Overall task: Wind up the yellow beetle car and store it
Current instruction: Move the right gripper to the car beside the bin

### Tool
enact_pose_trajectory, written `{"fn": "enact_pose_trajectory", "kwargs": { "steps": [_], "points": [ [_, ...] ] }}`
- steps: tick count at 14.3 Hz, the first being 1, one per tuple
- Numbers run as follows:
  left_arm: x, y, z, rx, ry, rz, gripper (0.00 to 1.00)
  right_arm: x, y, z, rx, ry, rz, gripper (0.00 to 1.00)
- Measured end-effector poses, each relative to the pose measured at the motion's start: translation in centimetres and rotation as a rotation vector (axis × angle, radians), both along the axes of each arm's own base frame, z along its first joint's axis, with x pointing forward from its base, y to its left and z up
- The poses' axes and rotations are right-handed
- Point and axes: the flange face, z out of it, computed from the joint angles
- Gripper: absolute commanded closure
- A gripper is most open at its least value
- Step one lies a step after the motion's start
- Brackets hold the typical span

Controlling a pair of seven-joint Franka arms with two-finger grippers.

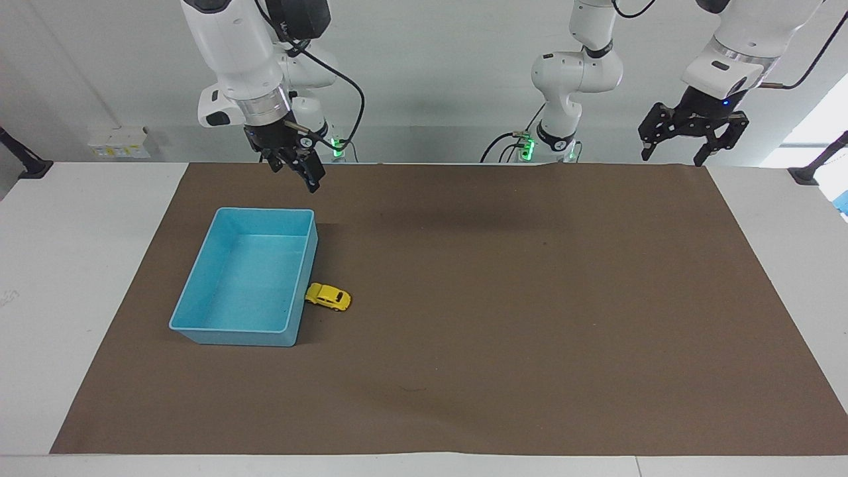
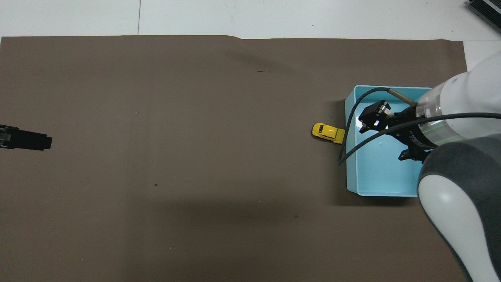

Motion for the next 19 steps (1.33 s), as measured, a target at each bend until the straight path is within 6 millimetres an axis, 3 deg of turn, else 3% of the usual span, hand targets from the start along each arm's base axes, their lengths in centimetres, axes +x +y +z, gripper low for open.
{"fn": "enact_pose_trajectory", "kwargs": {
  "steps": [6, 12, 19],
  "points": [
    [-0.3, -0.3, -0.1, 0.002, 0.021, -0.005, 0.00, -0.4, 1.8, 0.4, -0.009, 0.001, -0.226, 0.00],
    [-0.3, 1.0, -0.2, 0.000, 0.028, 0.016, 0.00, 0.0, 1.9, 0.6, -0.005, -0.017, -0.492, 0.00],
    [-0.3, 0.9, -0.2, 0.000, 0.030, 0.015, 0.00, 1.1, 4.0, -2.0, 0.001, -0.015, -0.742, 0.00]
  ]
}}
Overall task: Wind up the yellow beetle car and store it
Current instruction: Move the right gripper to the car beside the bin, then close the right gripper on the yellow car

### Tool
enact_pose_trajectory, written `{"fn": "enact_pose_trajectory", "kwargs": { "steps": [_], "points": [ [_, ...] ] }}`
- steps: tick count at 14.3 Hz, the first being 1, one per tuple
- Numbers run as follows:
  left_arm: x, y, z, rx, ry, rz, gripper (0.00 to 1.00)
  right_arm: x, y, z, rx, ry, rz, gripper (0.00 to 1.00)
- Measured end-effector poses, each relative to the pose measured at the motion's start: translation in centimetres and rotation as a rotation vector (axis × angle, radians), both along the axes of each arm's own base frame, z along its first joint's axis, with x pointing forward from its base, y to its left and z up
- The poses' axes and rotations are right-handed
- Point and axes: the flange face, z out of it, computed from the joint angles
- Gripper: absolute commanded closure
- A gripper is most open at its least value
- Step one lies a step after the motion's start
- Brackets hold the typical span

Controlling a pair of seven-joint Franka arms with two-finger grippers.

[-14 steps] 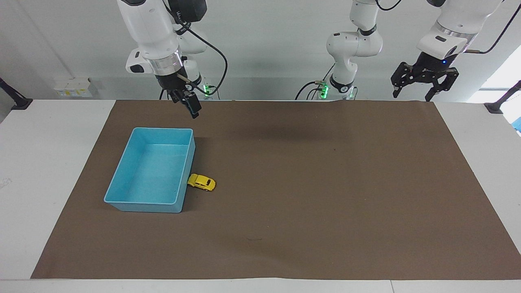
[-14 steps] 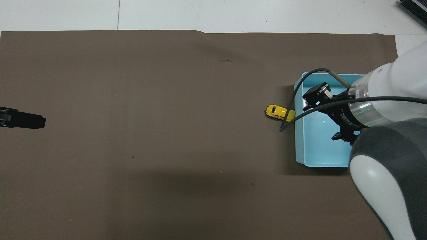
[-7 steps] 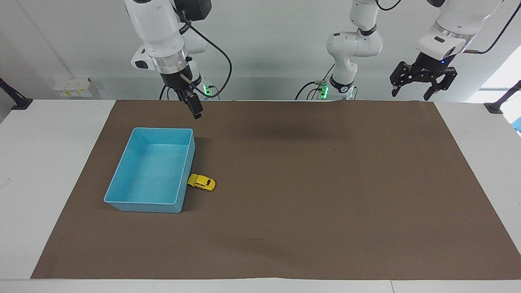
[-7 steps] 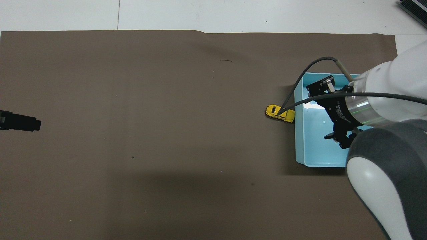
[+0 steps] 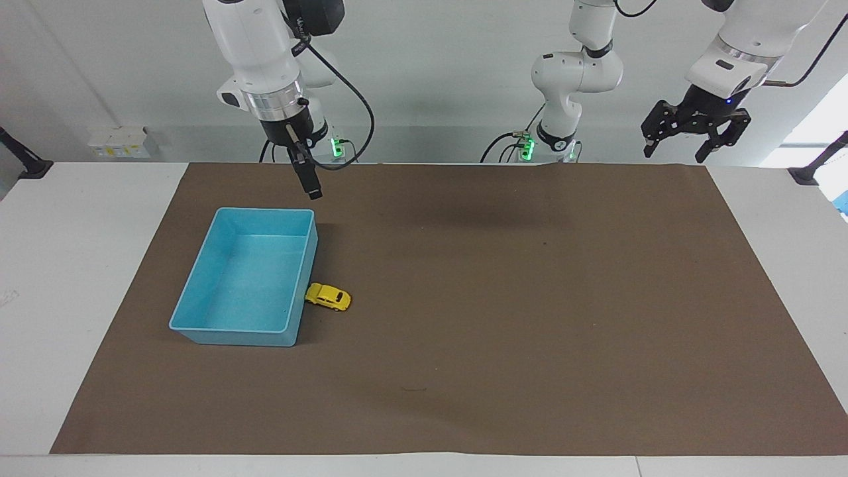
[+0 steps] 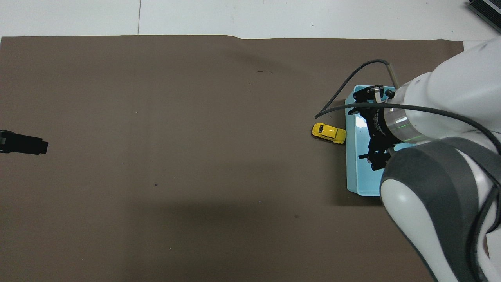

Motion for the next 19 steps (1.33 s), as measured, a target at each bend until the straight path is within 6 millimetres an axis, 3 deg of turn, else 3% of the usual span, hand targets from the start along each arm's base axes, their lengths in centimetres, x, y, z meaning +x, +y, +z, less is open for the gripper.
{"fn": "enact_pose_trajectory", "kwargs": {
  "steps": [8, 19],
  "points": [
    [0.0, 0.0, 0.0, 0.000, 0.001, 0.000, 0.00, 0.4, 1.2, -7.8, -0.042, 0.009, -0.203, 0.00],
    [0.0, 0.0, 0.0, 0.000, 0.001, 0.000, 0.00, 0.6, 1.0, -16.2, -0.017, -0.033, -0.245, 0.00]
  ]
}}
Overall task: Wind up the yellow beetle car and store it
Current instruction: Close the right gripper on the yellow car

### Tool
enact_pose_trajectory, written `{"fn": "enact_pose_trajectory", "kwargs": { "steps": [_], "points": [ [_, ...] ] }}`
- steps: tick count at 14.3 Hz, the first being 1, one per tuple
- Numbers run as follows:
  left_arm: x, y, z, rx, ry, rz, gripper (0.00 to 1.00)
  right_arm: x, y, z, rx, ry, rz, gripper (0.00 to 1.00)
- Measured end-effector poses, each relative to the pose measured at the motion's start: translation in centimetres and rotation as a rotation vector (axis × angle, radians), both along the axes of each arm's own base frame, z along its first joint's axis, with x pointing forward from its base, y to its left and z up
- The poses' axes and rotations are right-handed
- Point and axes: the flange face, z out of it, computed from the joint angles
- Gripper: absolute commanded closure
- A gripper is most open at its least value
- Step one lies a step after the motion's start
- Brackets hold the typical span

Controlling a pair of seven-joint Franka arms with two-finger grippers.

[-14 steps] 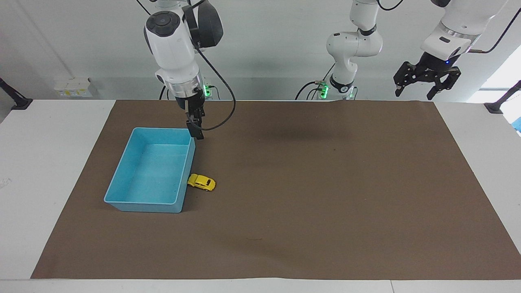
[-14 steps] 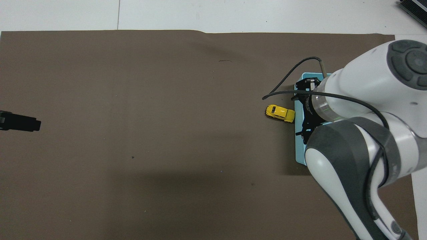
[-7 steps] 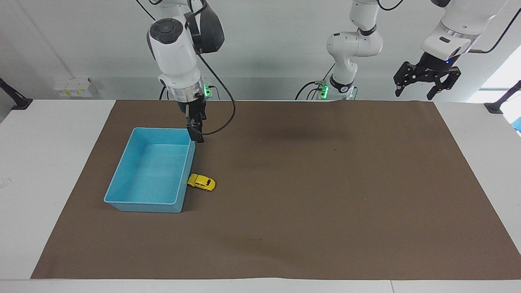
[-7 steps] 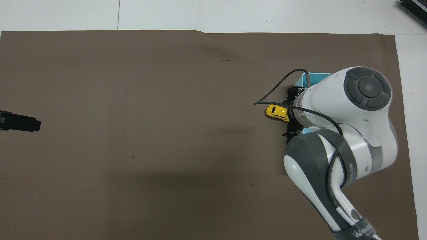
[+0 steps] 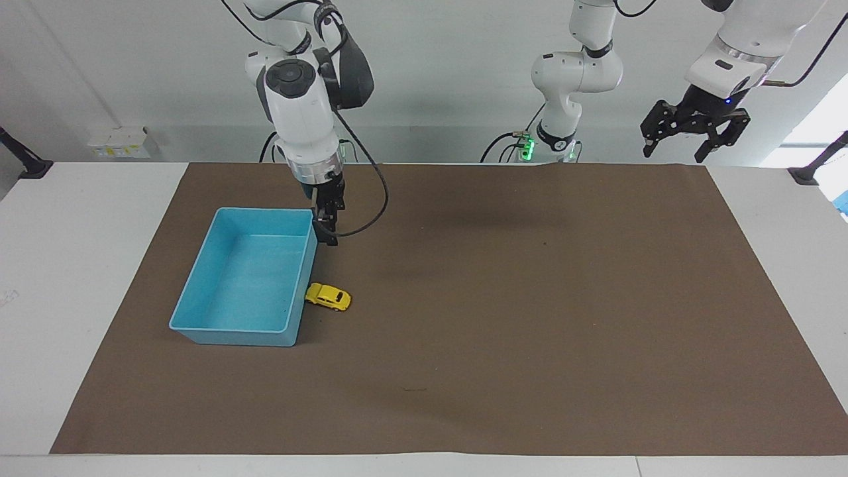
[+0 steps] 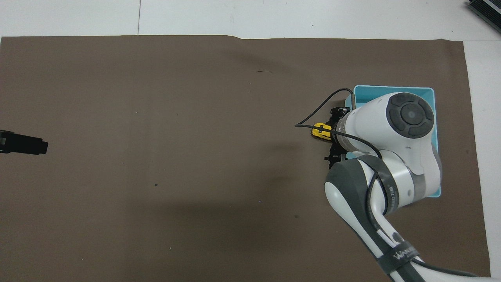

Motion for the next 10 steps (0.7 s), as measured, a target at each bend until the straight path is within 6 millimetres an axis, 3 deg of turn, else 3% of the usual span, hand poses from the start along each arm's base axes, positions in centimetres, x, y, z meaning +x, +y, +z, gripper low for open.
{"fn": "enact_pose_trajectory", "kwargs": {
  "steps": [4, 10],
  "points": [
    [0.0, 0.0, 0.0, 0.000, 0.000, 0.000, 0.00, 1.1, -1.9, -2.6, 0.009, -0.004, -0.037, 0.00],
    [0.0, 0.0, 0.0, 0.000, 0.000, 0.000, 0.00, 2.8, -2.5, -7.2, 0.032, -0.034, -0.055, 0.00]
  ]
}}
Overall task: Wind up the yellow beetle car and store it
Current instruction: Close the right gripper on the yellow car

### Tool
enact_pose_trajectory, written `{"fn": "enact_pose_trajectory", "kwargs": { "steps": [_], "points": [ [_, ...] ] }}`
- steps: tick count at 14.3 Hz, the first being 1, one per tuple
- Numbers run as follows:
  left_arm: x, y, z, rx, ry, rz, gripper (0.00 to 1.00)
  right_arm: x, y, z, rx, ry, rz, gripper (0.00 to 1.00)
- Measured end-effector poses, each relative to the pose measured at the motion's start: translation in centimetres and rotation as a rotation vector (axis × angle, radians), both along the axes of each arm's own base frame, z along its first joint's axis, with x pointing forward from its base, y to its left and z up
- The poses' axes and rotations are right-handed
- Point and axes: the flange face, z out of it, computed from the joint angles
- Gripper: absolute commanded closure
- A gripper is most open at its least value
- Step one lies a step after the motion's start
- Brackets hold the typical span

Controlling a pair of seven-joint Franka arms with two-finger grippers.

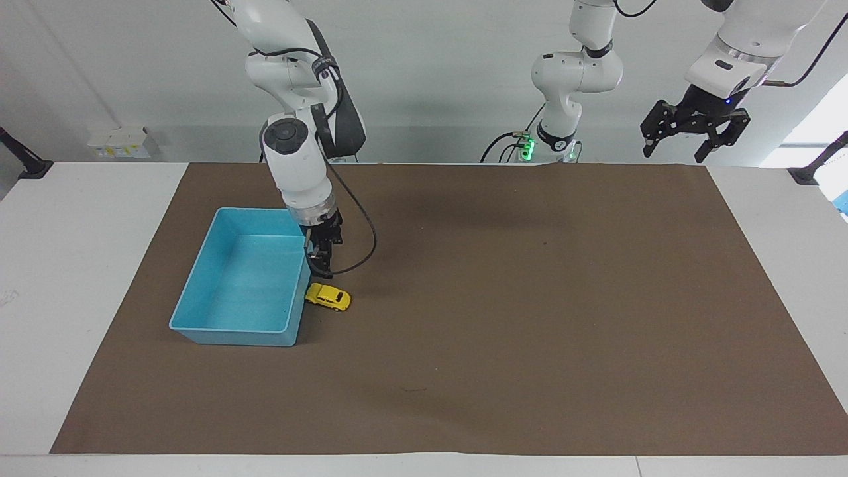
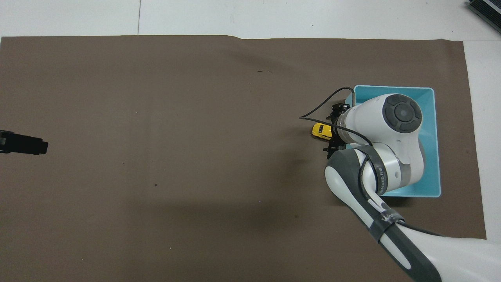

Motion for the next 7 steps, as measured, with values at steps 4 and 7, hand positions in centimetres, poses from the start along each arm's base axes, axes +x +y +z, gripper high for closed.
{"fn": "enact_pose_trajectory", "kwargs": {
  "steps": [4, 7],
  "points": [
    [0.0, 0.0, 0.0, 0.000, 0.000, 0.000, 0.00, 1.1, -0.6, -3.5, -0.003, -0.027, 0.002, 0.00],
    [0.0, 0.0, 0.0, 0.000, 0.000, 0.000, 0.00, 1.6, -1.3, -5.0, -0.002, -0.032, -0.006, 0.00]
  ]
}}
